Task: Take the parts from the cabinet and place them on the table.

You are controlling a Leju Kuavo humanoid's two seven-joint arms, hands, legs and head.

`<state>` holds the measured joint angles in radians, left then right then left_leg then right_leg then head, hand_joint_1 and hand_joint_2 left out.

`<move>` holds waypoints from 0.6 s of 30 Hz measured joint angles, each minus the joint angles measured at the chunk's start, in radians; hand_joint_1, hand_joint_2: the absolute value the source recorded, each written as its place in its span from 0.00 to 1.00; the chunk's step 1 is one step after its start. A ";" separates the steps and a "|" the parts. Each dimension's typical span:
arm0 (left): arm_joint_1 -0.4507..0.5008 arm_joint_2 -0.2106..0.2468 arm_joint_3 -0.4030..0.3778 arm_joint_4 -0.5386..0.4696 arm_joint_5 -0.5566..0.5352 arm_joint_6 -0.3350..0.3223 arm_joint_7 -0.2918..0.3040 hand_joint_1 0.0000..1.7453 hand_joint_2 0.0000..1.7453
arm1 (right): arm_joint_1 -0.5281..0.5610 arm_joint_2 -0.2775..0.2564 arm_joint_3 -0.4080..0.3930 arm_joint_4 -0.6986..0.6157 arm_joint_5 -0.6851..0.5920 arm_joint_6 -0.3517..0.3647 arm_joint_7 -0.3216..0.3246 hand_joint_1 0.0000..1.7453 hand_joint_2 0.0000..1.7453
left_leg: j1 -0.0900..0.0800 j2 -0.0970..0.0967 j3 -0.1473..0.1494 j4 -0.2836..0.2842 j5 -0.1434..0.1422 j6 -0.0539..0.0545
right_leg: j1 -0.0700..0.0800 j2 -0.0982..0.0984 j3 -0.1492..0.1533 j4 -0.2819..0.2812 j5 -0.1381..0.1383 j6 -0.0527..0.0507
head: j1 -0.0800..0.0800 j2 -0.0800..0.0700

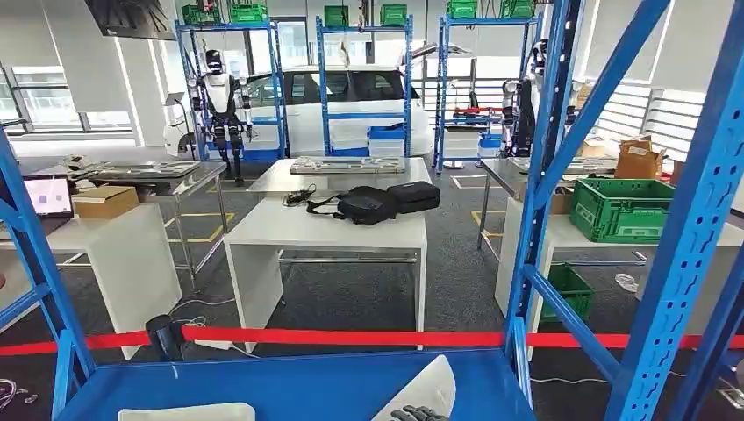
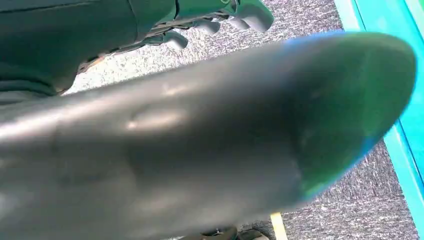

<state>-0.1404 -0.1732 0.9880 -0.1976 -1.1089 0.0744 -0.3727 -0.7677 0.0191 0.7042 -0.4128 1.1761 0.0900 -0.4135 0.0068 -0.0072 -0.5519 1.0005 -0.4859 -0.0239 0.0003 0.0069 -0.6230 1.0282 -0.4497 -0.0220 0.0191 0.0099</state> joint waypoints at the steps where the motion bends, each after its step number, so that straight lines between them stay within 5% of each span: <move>1: 0.000 0.000 0.000 0.000 0.000 0.000 -0.001 0.00 0.00 | 0.000 0.000 0.006 0.000 0.000 -0.001 0.000 0.00 1.00 | 0.000 0.000 0.000 0.000 0.000 0.000 | 0.000 0.000 0.000 0.000 0.000 0.000 | 0.000 0.000; 18: 0.000 -0.002 -0.001 0.000 0.000 0.013 -0.047 0.00 0.00 | 0.000 -0.013 0.037 0.032 -0.045 0.006 0.008 0.00 1.00 | 0.000 0.000 0.000 0.000 0.000 0.000 | 0.000 0.000 0.000 0.000 0.000 0.000 | 0.000 0.000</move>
<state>-0.1405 -0.1751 0.9869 -0.1976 -1.1089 0.0870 -0.4196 -0.7677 0.0057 0.7412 -0.3803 1.1314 0.0958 -0.4051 0.0065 -0.0070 -0.5514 1.0007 -0.4860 -0.0239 0.0003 0.0073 -0.6231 1.0280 -0.4497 -0.0220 0.0191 0.0099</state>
